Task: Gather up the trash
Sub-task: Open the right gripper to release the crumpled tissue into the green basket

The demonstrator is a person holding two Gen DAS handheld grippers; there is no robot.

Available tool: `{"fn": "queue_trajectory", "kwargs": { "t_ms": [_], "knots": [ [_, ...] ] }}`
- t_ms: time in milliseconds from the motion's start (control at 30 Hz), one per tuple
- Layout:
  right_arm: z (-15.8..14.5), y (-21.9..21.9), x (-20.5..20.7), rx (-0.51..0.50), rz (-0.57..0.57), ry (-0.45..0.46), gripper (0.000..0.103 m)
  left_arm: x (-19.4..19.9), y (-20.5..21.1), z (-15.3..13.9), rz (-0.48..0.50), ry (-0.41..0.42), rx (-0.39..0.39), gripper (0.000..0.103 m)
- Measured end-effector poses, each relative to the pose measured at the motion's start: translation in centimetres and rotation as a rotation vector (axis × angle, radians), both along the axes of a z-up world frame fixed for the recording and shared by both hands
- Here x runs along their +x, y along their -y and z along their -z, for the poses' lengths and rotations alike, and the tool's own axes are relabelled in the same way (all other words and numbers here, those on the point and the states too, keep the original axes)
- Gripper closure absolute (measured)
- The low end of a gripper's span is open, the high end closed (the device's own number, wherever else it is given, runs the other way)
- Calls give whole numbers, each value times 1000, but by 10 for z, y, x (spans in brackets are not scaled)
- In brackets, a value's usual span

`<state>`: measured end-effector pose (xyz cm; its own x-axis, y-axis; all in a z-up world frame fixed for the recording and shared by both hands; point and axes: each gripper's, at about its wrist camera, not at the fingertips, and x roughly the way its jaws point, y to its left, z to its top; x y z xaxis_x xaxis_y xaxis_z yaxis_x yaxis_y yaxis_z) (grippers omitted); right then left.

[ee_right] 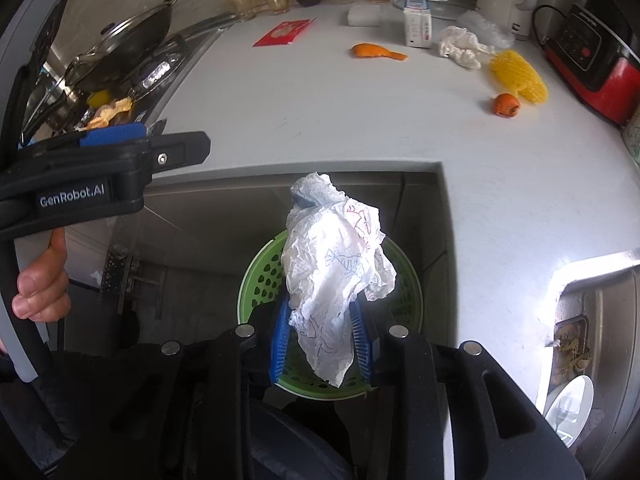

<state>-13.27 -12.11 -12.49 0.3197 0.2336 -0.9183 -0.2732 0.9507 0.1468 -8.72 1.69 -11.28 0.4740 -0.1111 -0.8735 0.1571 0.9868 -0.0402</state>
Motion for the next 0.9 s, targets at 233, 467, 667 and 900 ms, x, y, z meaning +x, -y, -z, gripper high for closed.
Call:
{"fn": "queue_trajectory", "kwargs": {
  "t_ms": [233, 467, 667, 900],
  "knots": [
    [8, -10, 8, -15, -6, -27, 41, 9, -6, 0, 5, -4, 0, 17],
    [4, -6, 16, -14, 46, -11, 21, 17, -10, 0, 11, -6, -3, 17],
    [-4, 0, 28, 6, 105, 4, 15, 24, -13, 0, 19, -3, 3, 17],
    [-8, 5, 39, 11, 157, 11, 8, 32, -17, 0, 25, -3, 0, 14]
  ]
}}
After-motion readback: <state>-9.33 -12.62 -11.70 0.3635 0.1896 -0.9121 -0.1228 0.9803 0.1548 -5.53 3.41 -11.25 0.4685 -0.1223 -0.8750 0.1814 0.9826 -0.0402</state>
